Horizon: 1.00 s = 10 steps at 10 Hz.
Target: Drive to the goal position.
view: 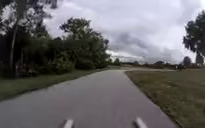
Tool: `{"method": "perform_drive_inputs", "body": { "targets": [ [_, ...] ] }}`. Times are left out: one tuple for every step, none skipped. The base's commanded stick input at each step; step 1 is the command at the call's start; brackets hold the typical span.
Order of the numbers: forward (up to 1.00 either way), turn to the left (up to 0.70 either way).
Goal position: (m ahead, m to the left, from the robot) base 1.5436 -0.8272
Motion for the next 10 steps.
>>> {"method": "perform_drive_inputs", "body": {
  "targets": [
    [0.85, 0.0],
    [0.85, 0.0],
    [0.85, 0.0],
    [0.85, 0.0],
    [0.85, 0.0],
    [0.85, 0.0],
    [0.85, 0.0],
    [0.85, 0.0],
    [0.85, 0.0],
    [0.85, 0.0]
  ]
}}
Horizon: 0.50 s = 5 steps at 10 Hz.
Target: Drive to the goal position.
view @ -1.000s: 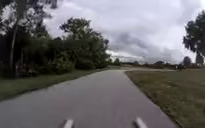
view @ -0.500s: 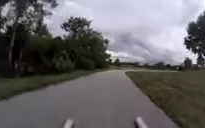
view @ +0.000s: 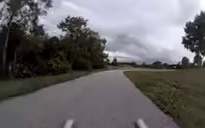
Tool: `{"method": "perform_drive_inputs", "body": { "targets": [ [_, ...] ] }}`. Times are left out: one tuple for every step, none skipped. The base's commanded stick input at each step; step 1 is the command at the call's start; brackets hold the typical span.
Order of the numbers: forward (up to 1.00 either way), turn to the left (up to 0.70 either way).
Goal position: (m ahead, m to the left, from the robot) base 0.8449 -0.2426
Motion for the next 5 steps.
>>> {"method": "perform_drive_inputs", "body": {
  "targets": [
    [0.84, 0.0],
    [0.78, 0.0],
    [0.72, 0.0],
    [0.66, 0.0],
    [0.6, 0.0]
  ]
}}
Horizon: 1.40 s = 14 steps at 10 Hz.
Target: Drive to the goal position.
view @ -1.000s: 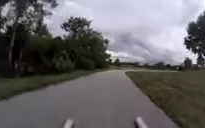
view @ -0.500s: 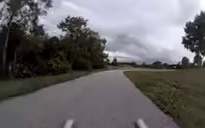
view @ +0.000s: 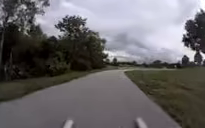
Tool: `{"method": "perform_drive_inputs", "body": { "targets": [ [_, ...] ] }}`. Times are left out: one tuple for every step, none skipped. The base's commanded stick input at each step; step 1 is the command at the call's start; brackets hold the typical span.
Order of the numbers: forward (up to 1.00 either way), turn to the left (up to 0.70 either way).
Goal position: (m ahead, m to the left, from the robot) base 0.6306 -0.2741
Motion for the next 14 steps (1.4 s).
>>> {"method": "perform_drive_inputs", "body": {
  "targets": [
    [0.53, 0.0],
    [0.47, 0.0],
    [0.41, 0.0],
    [0.35, 0.0],
    [0.29, 0.0],
    [0.23, 0.0],
    [0.17, 0.0],
    [0.11, 0.0],
    [0.05, 0.0],
    [0.0, 0.0],
    [0.0, 0.0],
    [0.0, 0.0],
    [0.0, 0.0],
    [0.0, 0.0]
  ]
}}
